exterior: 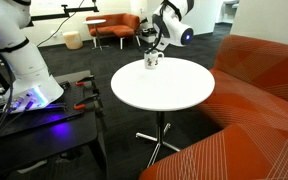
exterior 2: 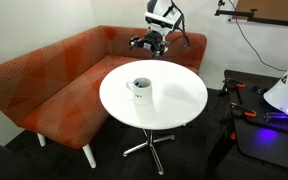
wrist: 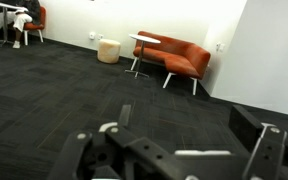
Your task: Put the marker into the white mug.
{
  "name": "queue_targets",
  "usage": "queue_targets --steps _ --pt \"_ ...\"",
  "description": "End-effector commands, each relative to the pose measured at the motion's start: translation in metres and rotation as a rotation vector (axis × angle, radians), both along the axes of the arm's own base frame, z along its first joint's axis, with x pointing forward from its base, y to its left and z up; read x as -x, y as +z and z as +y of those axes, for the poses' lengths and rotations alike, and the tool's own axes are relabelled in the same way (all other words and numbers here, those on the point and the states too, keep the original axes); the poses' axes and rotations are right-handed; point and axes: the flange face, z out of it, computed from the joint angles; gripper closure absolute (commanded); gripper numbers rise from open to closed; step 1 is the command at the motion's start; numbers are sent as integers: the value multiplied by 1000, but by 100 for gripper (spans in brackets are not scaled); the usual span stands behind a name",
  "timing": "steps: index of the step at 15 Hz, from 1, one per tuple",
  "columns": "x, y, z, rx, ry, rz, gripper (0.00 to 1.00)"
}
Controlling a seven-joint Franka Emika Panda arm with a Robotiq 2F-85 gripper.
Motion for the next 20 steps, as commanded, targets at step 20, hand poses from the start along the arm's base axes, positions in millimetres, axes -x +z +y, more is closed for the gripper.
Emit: queue_targets --steps 20 --pt "65 105 16 608 -336 -166 0"
